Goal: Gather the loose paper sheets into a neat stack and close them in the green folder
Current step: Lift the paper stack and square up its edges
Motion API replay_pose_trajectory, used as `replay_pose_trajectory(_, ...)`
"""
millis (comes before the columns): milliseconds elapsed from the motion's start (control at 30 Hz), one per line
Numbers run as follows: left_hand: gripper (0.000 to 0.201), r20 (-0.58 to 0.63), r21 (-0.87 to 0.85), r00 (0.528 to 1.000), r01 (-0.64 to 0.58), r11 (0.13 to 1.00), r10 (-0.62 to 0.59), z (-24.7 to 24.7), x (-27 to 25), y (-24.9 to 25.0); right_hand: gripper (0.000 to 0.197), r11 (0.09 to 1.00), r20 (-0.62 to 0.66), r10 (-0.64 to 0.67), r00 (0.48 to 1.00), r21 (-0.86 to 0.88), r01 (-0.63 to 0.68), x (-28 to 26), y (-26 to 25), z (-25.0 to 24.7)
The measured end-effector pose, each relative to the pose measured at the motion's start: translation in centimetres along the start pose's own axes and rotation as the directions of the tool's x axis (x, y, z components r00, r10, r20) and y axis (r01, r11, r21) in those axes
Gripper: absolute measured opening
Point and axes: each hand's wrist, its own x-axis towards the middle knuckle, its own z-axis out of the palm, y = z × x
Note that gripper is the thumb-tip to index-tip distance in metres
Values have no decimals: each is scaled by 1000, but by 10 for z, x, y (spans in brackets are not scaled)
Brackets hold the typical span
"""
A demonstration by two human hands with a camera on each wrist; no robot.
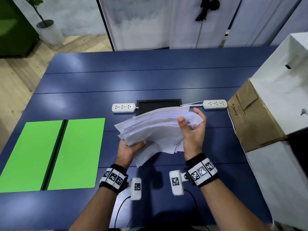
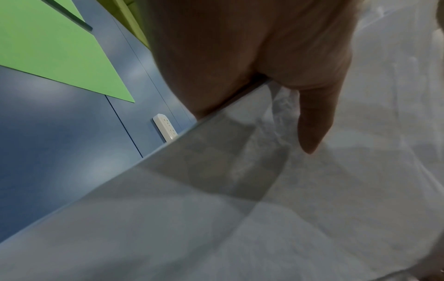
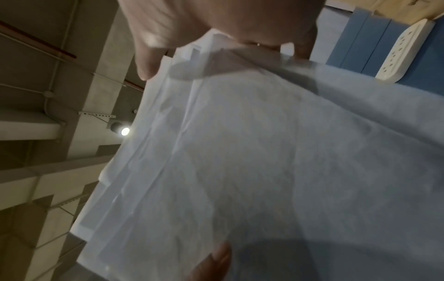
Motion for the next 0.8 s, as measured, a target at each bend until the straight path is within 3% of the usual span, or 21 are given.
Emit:
replay_pose_trajectory(133, 48, 16, 3, 1000, 18, 1000, -18, 0, -2, 0, 62, 998, -60, -20, 998, -64, 16, 1, 1, 4)
replay_pose_trajectory(267, 37, 16, 2, 999, 38, 999, -38, -1, -3, 1, 44, 998, -31, -48, 998, -47, 46, 4, 3, 2)
replay_pose_trajectory(433, 41, 17, -6, 998, 53, 999, -53, -2, -4, 0, 50, 997, -64, -55, 996, -50, 51, 3, -1, 3)
replay_pose_trajectory(600, 46, 31, -4, 998, 46, 999, -45, -2, -4, -1, 36, 993, -64, -52, 997, -108, 45, 7, 4, -1)
replay_pose_trajectory(800, 52, 46, 2, 998, 38, 999, -38, -1, -5, -2, 35, 991, -72, -75, 995, -115, 66, 4, -5, 2)
